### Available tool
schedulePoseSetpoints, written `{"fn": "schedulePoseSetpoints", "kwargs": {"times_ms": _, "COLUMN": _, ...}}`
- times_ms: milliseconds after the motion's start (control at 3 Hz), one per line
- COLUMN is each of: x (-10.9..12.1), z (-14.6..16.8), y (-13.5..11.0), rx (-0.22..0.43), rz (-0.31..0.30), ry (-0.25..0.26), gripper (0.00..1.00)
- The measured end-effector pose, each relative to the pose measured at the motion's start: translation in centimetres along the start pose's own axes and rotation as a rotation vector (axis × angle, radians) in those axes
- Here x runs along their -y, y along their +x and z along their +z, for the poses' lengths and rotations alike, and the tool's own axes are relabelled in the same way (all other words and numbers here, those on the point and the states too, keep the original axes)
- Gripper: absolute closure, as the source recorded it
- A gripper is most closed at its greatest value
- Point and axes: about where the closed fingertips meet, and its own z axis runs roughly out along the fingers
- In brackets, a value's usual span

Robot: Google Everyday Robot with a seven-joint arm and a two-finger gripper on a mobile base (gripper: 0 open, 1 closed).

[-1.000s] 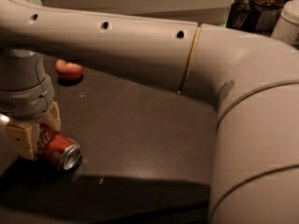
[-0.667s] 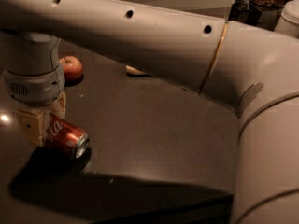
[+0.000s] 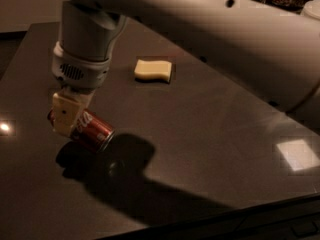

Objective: Place coke can upright

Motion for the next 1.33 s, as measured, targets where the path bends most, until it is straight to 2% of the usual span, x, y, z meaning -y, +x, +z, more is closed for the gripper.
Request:
{"fn": "schedulePoseSetpoints", "kwargs": {"times_ms": 667, "x": 0.5, "z": -4.2, "y": 1.8, "rx": 0.356, "rz": -0.103, "ry": -0.066, "gripper": 1.00}}
{"fn": "schedulePoseSetpoints", "kwargs": {"times_ms": 1333, "x": 0.2, "z": -5.9, "y": 3.1, "rx": 0.637, "rz": -0.225, "ry": -0.063, "gripper": 1.00}}
